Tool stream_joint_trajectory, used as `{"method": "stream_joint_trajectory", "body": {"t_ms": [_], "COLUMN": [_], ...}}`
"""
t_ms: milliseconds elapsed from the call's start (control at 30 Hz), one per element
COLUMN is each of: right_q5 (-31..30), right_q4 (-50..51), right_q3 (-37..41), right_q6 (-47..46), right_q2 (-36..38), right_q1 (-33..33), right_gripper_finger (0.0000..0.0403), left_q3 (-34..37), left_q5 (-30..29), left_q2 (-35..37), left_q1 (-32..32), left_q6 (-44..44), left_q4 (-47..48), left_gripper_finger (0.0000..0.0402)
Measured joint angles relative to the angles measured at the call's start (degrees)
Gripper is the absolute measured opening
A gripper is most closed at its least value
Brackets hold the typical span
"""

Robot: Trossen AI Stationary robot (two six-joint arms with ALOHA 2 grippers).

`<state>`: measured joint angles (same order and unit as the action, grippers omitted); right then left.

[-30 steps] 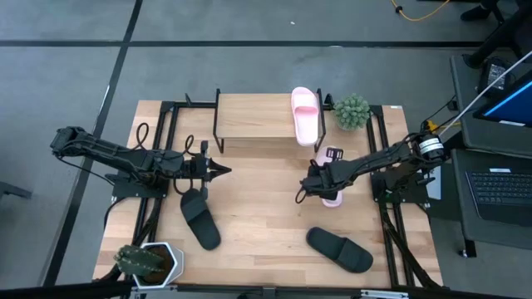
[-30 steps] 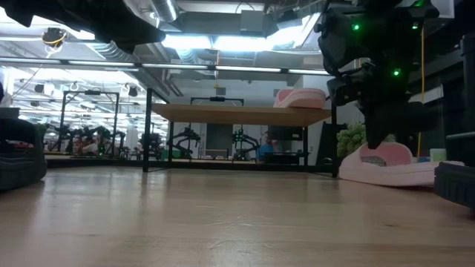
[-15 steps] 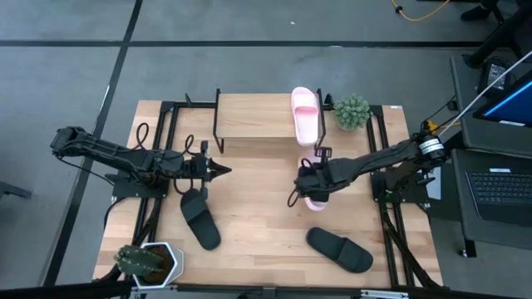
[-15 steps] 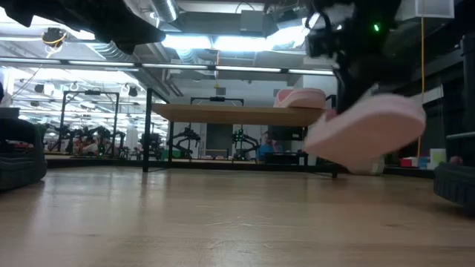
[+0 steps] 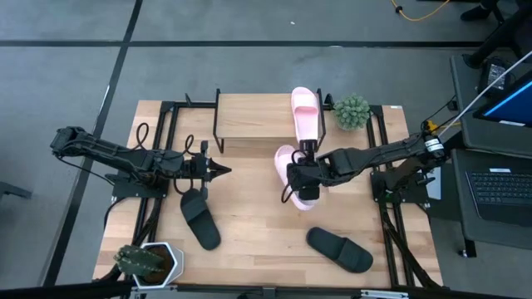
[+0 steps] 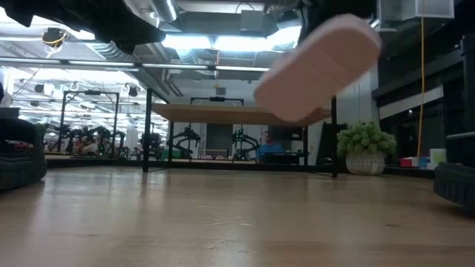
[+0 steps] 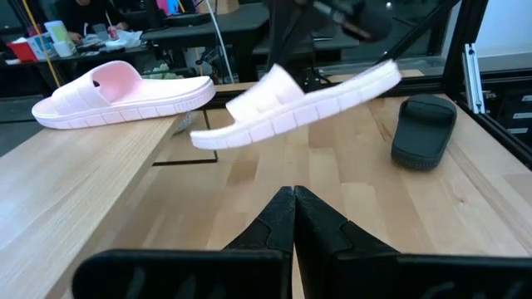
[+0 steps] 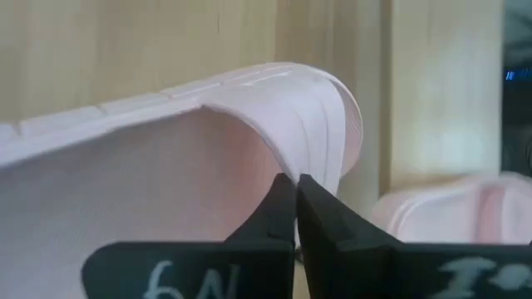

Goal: Pick and place slides into the shelf
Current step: Put the pink slide on the shelf

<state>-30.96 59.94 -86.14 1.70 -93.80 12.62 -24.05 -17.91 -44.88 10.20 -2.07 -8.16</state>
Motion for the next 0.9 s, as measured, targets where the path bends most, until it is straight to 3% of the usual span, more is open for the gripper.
{"method": "stream_joint_trajectory", "body": {"t_ms": [167, 367, 900], "right_q5": [-0.3, -5.3, -5.4], "right_q4": [-3.8, -7.5, -17.2], "right_q3": [-3.2, -6.1, -10.2], "right_q6": [5.9, 12.2, 24.2], "right_q2": [0.0, 0.0, -0.6], "right_q1": [0.0, -2.1, -15.5], "right_gripper_finger": [0.0003, 0.0003, 0.0003], "left_q3": [0.0, 0.0, 0.0], "left_q5": [0.0, 0.0, 0.0], "left_q2": [0.0, 0.0, 0.0], "left_q1": [0.0, 0.0, 0.0], "left_q6": [0.0, 0.1, 1.6], "left_q4": [0.0, 0.0, 0.0], "left_gripper_finger": [0.0, 0.0, 0.0]}}
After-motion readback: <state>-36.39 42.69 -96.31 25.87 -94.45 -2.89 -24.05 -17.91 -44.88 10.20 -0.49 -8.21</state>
